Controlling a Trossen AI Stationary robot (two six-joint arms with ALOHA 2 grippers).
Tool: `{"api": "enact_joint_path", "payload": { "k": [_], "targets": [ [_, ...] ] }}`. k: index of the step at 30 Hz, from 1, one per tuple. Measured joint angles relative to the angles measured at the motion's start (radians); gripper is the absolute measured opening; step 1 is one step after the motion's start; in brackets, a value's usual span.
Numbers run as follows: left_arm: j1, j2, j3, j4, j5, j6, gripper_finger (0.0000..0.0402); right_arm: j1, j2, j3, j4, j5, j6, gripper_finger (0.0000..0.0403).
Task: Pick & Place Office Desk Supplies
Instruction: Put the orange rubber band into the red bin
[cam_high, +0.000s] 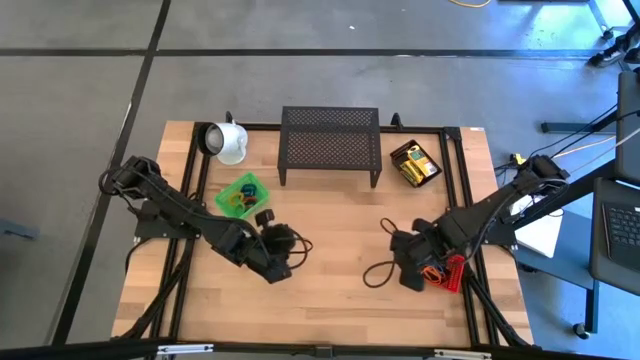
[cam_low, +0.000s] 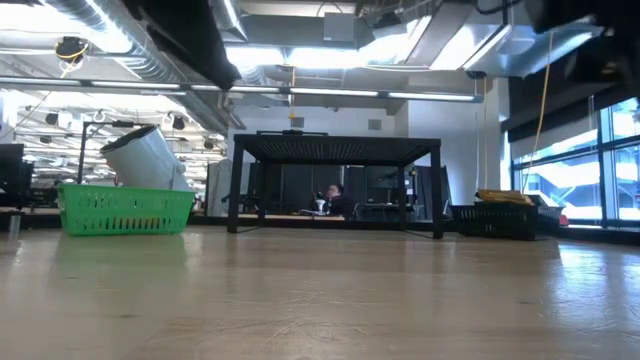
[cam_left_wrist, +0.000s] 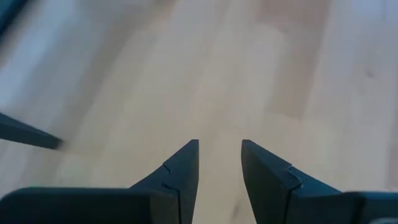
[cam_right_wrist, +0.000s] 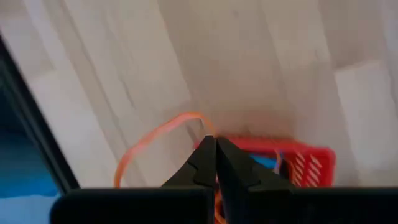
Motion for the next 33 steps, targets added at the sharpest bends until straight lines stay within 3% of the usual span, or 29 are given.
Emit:
{"api": "enact_joint_path", "payload": {
  "k": [10, 20, 33],
  "targets": [
    [0.000, 0.000, 0.000, 0.000, 0.193, -0.001, 0.0114, 0.060, 0.001, 0.000, -0.245, -0.077, 0.245, 0.0007],
    [0.000, 0.000, 0.000, 0.000, 0.199, 0.000, 0.0114, 0.070, 0.001, -0.076, -0.289, -0.200, 0.294, 0.0007],
    [0.000, 0.000, 0.000, 0.000, 0.199, 0.000, 0.0114, 0.070, 0.002, -0.153, -0.277, -0.202, 0.270, 0.0020]
  ]
}}
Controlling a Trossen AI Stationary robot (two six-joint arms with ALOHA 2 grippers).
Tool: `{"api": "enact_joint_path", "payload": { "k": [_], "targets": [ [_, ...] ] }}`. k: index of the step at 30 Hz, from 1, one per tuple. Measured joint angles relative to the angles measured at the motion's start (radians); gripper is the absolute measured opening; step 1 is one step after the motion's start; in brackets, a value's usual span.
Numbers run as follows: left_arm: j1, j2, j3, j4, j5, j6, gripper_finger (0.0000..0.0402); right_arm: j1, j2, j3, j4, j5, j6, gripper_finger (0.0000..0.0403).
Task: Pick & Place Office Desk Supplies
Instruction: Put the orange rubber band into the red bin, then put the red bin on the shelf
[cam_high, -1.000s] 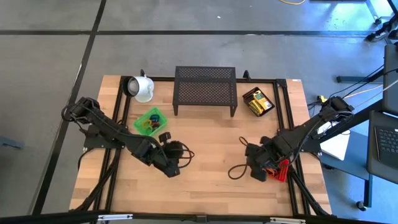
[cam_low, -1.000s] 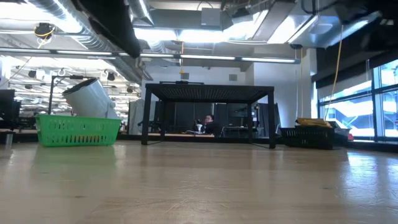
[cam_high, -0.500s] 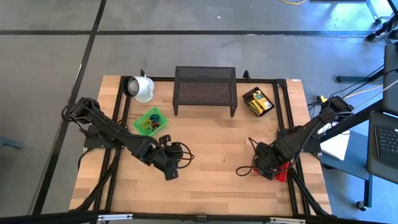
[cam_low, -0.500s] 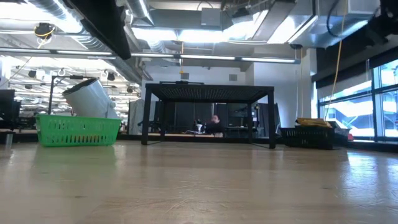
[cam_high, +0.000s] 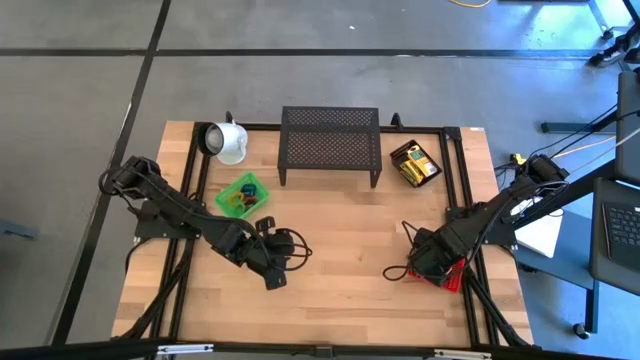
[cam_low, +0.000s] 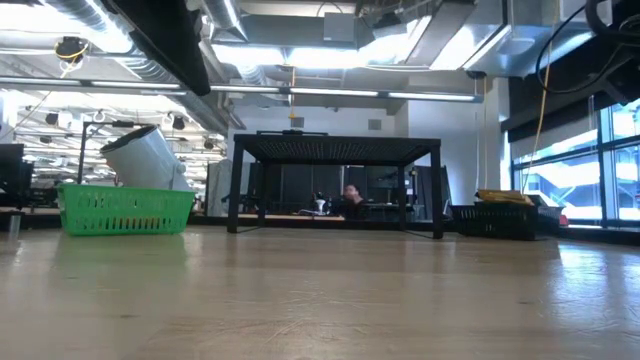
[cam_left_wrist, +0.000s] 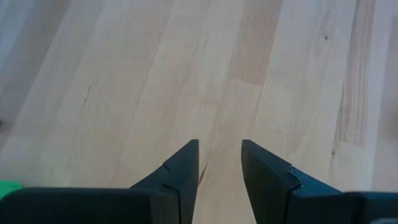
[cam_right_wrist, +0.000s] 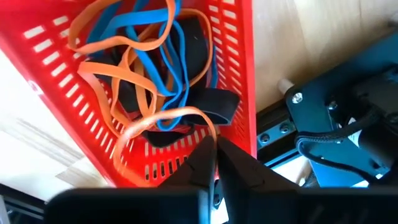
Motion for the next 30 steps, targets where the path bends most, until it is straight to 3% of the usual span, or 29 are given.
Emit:
{"api": "enact_joint_path", "payload": {
  "k": [9, 17, 24, 30],
  "targets": [
    [0.000, 0.000, 0.000, 0.000, 0.000, 0.000, 0.0114, -0.001, 0.000, 0.000, 0.020, 0.064, -0.027, 0.0108],
    [0.000, 0.000, 0.000, 0.000, 0.000, 0.000, 0.0114, -0.001, 0.000, 0.000, 0.019, 0.018, -0.038, 0.0175],
    [0.000, 0.000, 0.000, 0.000, 0.000, 0.000, 0.0114, -0.003, 0.000, 0.003, 0.018, 0.001, -0.073, 0.0185],
    [0.000, 0.000, 0.000, 0.000, 0.000, -0.001, 0.0114, -0.046, 0.000, 0.084, -0.028, 0.131, -0.138, 0.0177]
  ]
}}
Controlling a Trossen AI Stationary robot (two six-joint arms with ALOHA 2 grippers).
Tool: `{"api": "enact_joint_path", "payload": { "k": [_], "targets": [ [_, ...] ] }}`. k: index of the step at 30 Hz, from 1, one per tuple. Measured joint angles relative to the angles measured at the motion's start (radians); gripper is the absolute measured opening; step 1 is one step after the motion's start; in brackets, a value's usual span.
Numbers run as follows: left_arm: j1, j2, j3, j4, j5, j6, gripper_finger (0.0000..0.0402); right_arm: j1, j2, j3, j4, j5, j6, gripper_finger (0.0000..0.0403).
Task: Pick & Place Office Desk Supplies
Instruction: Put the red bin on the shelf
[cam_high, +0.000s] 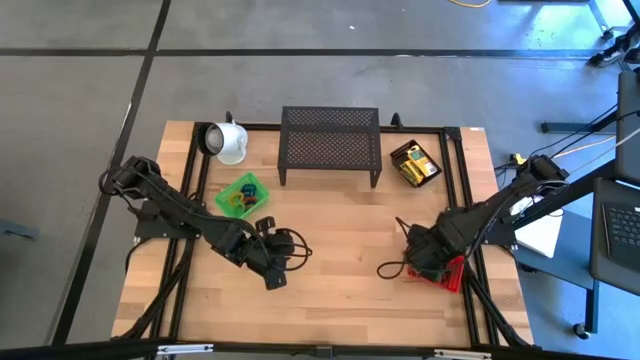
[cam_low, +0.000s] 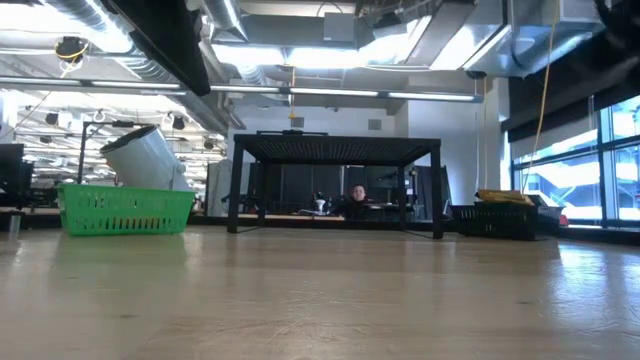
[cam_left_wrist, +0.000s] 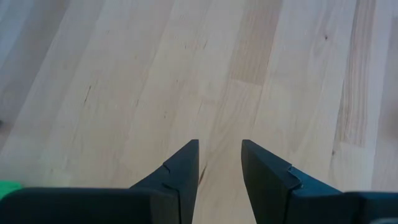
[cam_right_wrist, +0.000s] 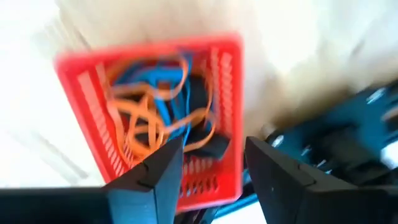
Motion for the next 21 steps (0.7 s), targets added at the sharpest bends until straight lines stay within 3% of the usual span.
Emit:
{"api": "enact_joint_path", "payload": {
  "k": [7, 12, 15, 21],
  "targets": [
    [0.000, 0.000, 0.000, 0.000, 0.000, 0.001, 0.0114, -0.042, 0.000, 0.158, -0.079, 0.270, -0.118, 0.0169],
    [0.000, 0.000, 0.000, 0.000, 0.000, 0.000, 0.0114, -0.082, 0.000, 0.227, -0.080, 0.388, -0.195, 0.0169],
    [0.000, 0.000, 0.000, 0.000, 0.000, 0.001, 0.0114, -0.109, 0.000, 0.241, -0.078, 0.384, -0.198, 0.0169],
    [0.000, 0.000, 0.000, 0.000, 0.000, 0.000, 0.0114, -0.120, 0.000, 0.193, -0.036, 0.256, -0.150, 0.0168]
  ]
}}
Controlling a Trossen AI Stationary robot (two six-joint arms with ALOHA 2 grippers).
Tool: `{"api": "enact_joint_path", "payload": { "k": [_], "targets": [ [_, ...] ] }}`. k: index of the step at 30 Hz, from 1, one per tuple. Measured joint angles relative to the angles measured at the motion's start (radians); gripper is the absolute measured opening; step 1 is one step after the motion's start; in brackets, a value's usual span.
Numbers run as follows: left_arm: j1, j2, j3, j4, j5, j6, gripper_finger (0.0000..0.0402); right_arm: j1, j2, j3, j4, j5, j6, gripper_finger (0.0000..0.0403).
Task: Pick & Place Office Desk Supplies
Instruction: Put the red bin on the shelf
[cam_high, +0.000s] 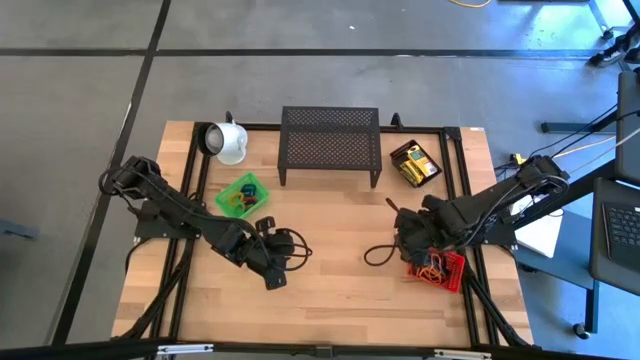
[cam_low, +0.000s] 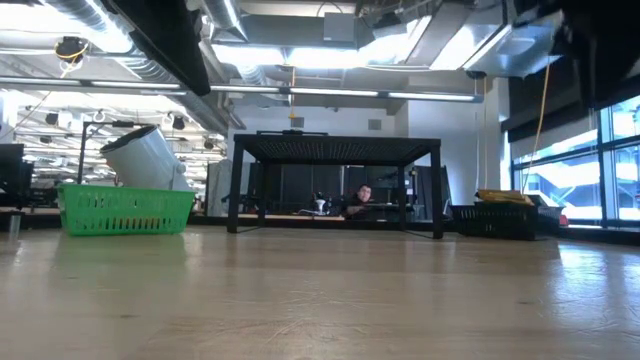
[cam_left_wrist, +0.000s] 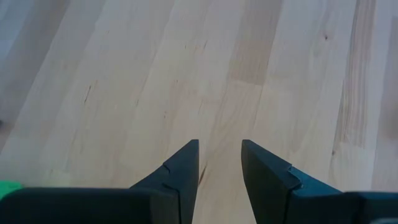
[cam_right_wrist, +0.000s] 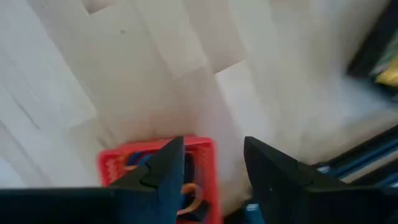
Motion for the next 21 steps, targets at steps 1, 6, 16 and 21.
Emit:
{"api": "enact_joint_path", "payload": {
  "k": [1, 6, 16, 21],
  "targets": [
    [0.000, 0.000, 0.000, 0.000, 0.000, 0.000, 0.0114, 0.000, 0.000, -0.017, 0.023, -0.018, 0.034, 0.0168],
    [0.000, 0.000, 0.000, 0.000, 0.000, 0.001, 0.0114, 0.005, 0.000, -0.109, 0.176, -0.124, 0.287, 0.0168],
    [0.000, 0.000, 0.000, 0.000, -0.038, 0.047, 0.0114, 0.046, 0.000, -0.175, 0.272, -0.122, 0.802, 0.0168],
    [0.002, 0.000, 0.000, 0.000, -0.119, 0.199, 0.0114, 0.101, 0.000, -0.180, 0.272, -0.064, 0.998, 0.0168]
  ]
}}
